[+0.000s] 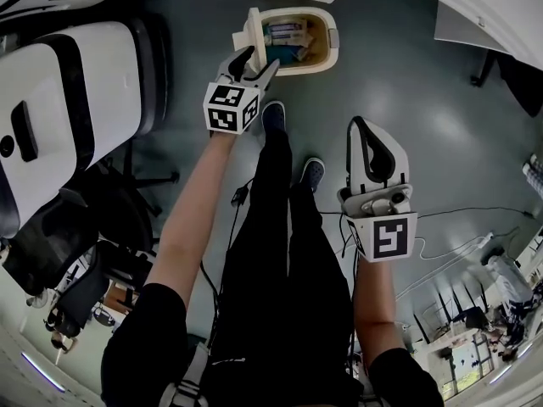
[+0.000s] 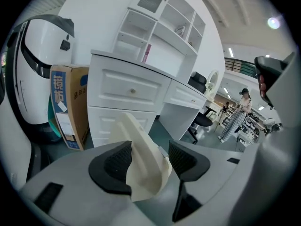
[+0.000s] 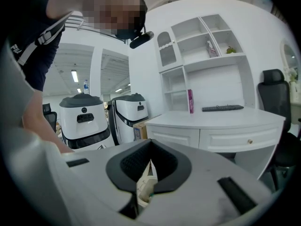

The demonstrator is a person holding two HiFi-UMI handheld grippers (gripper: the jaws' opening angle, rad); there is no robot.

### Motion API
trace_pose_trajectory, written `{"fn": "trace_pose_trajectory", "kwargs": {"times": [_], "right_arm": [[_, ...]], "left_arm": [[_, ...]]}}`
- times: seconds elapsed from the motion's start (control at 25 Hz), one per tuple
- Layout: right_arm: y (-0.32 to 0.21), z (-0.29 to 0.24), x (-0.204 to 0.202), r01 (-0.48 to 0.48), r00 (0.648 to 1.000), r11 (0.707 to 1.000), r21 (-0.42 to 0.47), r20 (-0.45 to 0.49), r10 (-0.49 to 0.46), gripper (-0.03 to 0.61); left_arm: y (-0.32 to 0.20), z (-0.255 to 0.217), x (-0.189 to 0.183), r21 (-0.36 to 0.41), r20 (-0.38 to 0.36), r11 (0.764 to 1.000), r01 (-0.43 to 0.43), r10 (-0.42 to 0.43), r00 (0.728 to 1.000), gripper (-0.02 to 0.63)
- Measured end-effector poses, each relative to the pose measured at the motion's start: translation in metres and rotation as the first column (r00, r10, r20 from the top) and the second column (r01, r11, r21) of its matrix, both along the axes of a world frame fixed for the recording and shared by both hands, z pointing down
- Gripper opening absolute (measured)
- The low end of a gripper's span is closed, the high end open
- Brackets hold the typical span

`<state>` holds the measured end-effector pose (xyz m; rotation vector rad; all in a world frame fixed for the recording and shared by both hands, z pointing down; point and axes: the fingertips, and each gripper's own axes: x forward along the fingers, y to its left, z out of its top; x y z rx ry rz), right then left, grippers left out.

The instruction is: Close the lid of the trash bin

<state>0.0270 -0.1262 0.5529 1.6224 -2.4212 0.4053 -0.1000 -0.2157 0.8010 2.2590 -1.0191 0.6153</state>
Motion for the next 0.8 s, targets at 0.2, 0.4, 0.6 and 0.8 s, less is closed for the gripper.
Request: {"fn": "trace_pose_trajectory", "kwargs": {"times": [0.2, 0.4, 0.6, 0.8], "right_arm": [[0.008, 0.010, 0.009, -0.012, 1.000, 1.000, -0.004, -0.014, 0.012, 0.005], [0.011, 0.019, 0.022, -0.037, 0.999, 0.999, -0.012, -0.018, 0.037, 0.005], [0.013, 0.029, 0.037, -0.074, 0.997, 0.997, -0.002, -0.013, 0.074, 0.005], [0.015, 0.042, 0.045, -0.085, 0.996, 0.996, -0.016, -0.013, 0.084, 0.005]], "left_arm": [[0.003, 0.008, 0.027, 0.017, 0.017, 0.998, -0.062, 0.061, 0.998, 0.253], [0.004, 0.020, 0.056, 0.021, 0.035, 0.991, -0.134, 0.133, 0.991, 0.253], [0.003, 0.038, 0.085, 0.014, 0.053, 0.981, -0.196, 0.195, 0.979, 0.253], [0.004, 0.055, 0.105, 0.010, 0.068, 0.973, -0.233, 0.231, 0.970, 0.253]]}}
